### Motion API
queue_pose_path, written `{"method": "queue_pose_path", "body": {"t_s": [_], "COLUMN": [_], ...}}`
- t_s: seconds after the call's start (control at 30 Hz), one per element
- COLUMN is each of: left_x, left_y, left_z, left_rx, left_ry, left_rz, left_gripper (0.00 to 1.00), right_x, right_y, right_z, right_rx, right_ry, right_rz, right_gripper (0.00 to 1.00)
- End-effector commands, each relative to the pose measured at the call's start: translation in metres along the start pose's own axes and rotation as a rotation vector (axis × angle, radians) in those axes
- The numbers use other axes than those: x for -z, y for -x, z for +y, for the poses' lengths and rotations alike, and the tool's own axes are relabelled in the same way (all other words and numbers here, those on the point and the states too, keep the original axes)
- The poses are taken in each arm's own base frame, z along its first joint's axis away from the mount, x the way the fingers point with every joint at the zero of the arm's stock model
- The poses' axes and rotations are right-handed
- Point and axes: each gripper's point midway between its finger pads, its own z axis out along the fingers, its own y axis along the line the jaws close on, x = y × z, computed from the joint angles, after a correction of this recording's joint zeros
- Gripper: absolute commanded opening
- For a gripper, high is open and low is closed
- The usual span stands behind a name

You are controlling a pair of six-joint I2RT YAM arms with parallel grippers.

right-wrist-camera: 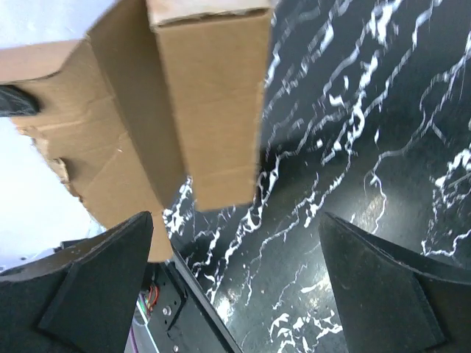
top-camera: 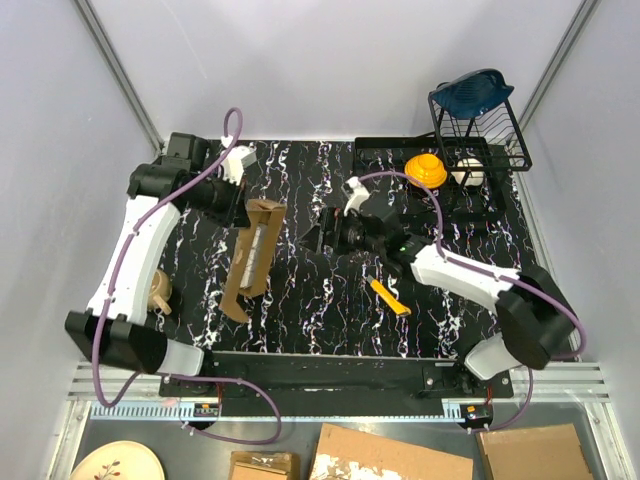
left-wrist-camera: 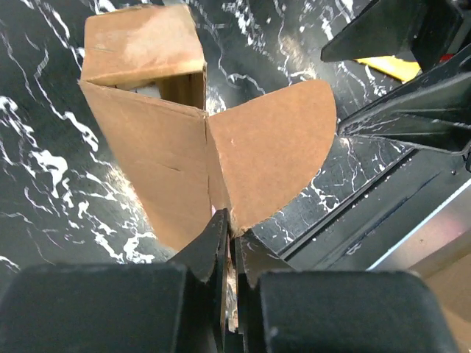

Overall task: Unpack the express box
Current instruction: Open the express box at the center of the board.

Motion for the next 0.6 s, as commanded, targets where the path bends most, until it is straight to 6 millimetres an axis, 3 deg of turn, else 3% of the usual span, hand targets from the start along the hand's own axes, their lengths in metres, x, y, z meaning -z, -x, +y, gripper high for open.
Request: {"method": "queue_pose_path", "body": {"t_s": [0.0,0.13,0.23,0.4,0.43,0.47,0.5,0.57], "left_x": [-0.012,-0.015,-0.022,-0.044,-0.046,-0.049,-0.052,-0.054], "left_y": [-0.026,-0.014,-0.005,-0.008,-0.007,-0.007,-0.003,0.002], "left_z": [0.010,0.009,0.005,0.004,0.004,0.003,0.000,-0.004], "left_rx": [0.096,0.091,0.116,0.173,0.182,0.191,0.203,0.207], "left_ry": [0.030,0.013,-0.026,-0.097,-0.107,-0.123,-0.154,-0.181], "left_rz": [0.152,0.145,0.149,0.200,0.206,0.213,0.214,0.214], "left_gripper": [0.06,0.06,0.06,0.05,0.06,0.05,0.05,0.05], "right_x": [-0.012,-0.010,-0.004,0.030,0.034,0.041,0.040,0.036], "right_y": [-0.028,-0.028,-0.018,0.005,0.003,-0.006,-0.012,-0.033], "right_z": [-0.002,0.001,0.010,0.061,0.069,0.092,0.090,0.104], "right_rx": [-0.103,-0.055,-0.013,0.186,0.239,0.310,0.432,0.552], "right_ry": [0.026,0.040,0.059,0.247,0.267,0.323,0.300,0.324], "right_rz": [0.145,0.158,0.126,-0.034,-0.048,-0.048,-0.048,-0.014], "right_gripper": [1.00,1.00,1.00,1.00,1.00,1.00,1.00,0.87]}}
